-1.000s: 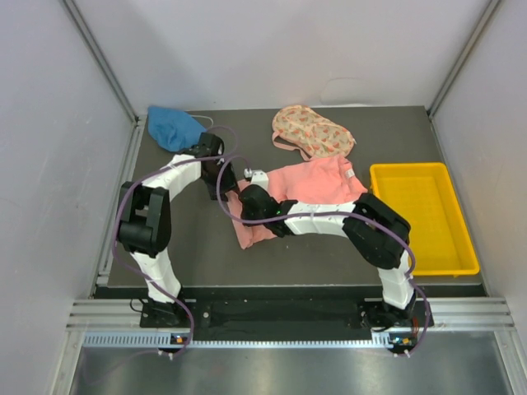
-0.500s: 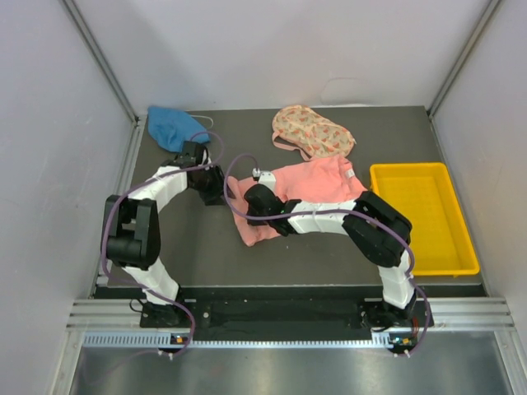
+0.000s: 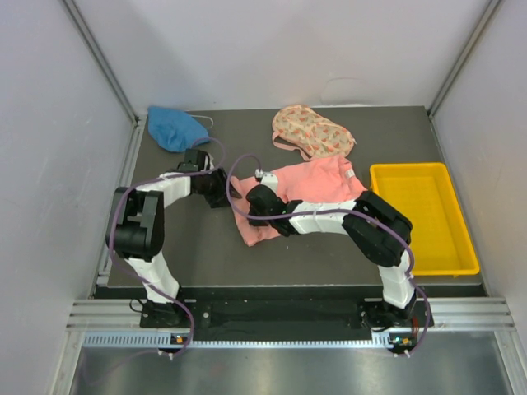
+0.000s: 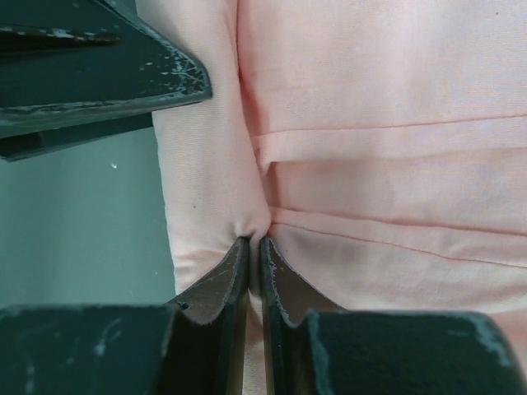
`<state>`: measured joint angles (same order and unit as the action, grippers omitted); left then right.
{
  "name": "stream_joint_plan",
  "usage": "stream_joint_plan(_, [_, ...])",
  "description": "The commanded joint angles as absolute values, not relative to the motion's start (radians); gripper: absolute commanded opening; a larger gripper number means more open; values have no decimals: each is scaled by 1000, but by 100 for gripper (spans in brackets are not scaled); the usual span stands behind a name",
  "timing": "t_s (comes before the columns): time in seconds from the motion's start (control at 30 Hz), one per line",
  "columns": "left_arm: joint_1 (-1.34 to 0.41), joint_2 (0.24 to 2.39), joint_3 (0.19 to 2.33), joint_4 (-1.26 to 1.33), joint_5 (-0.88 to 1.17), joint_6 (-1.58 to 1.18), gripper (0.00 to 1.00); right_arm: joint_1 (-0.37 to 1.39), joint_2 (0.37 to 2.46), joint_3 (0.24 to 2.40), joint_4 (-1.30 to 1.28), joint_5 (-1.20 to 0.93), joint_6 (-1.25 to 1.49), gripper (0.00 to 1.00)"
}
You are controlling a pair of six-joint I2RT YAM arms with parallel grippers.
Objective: Roll the t-shirts
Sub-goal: Roll the T-shirt to the center of the board.
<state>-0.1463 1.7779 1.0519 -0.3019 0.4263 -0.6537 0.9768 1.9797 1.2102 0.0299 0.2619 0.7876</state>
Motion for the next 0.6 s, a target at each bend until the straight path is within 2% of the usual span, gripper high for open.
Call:
stream_joint_plan(0.0, [-143, 1809, 1039, -198, 425, -670, 53, 965, 1951, 1189, 17, 258, 792, 8])
stream_joint_plan(0.13, [-143, 1822, 1032, -184, 405, -675, 52, 962, 1954, 1190, 17, 253, 788, 8])
stream_joint_plan(0.23, [-144, 1818, 1016, -173, 361, -689, 44, 962, 1959, 1196, 12, 249, 778, 8])
stream_joint_plan(0.47, [-166, 1799, 1045, -267, 220, -692, 21, 966, 1944, 1247, -38, 264, 709, 13])
stream_joint_plan(0.5, [-169, 1796, 1067, -291, 201, -684, 12, 968, 1939, 1249, -41, 271, 689, 15])
stream_joint_plan(0.57, [-170, 1798, 1095, -389, 144, -673, 6, 983, 1922, 1253, -49, 293, 669, 21])
